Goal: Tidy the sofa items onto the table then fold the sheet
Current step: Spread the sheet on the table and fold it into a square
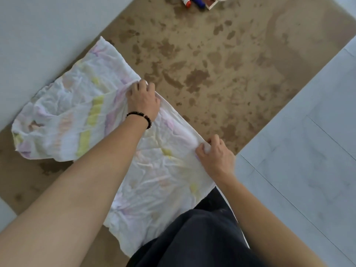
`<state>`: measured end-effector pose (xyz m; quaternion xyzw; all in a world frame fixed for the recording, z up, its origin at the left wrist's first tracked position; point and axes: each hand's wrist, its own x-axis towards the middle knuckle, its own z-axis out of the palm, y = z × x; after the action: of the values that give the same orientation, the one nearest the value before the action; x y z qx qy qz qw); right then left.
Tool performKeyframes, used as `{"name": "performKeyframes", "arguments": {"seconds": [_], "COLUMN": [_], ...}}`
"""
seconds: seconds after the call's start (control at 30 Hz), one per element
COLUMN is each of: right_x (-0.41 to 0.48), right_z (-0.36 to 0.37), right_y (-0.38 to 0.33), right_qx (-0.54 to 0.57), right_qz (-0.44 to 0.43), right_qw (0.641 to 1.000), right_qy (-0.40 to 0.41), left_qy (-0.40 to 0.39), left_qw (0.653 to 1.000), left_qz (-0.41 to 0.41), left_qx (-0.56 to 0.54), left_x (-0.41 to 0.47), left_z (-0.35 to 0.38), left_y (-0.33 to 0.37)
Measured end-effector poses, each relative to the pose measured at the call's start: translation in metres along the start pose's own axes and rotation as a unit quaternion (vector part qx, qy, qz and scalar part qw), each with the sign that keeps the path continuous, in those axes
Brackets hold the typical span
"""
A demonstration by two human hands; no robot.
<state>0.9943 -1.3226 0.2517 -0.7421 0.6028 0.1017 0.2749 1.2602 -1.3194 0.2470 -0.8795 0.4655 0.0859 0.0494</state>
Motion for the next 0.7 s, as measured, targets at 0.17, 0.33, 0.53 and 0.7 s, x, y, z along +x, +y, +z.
{"name": "performKeyframes", "arguments": {"seconds": [0.17,0.33,0.53,0.7], "right_x": [-0.010,-0.033,-0.061,-0.067], "right_z": [-0.005,0.007,0.051,0.046], "right_y": [-0.014,-0.047,-0.058,-0.071], "right_qx": [-0.024,-0.036,-0.212,-0.266], "right_qz": [-0.080,-0.285,-0.355,-0.325], "right_qw": [0.995,0.953,0.906,0.901], "right_qy": [0.053,0.098,-0.088,-0.108], "left_qy": [-0.014,0.107,-0.074,-0.132], "left_qw": [0.996,0.985,0.992,0.989], "left_qz": [-0.006,-0.053,-0.084,-0.048], "left_qx": [-0.083,-0.128,-0.055,-0.056], "left_x": [-0.008,-0.094,-0.238,-0.272], "left_z": [-0.015,-0.018,0.051,0.058], "left_y": [-0.014,-0.041,-0.092,-0.137]}}
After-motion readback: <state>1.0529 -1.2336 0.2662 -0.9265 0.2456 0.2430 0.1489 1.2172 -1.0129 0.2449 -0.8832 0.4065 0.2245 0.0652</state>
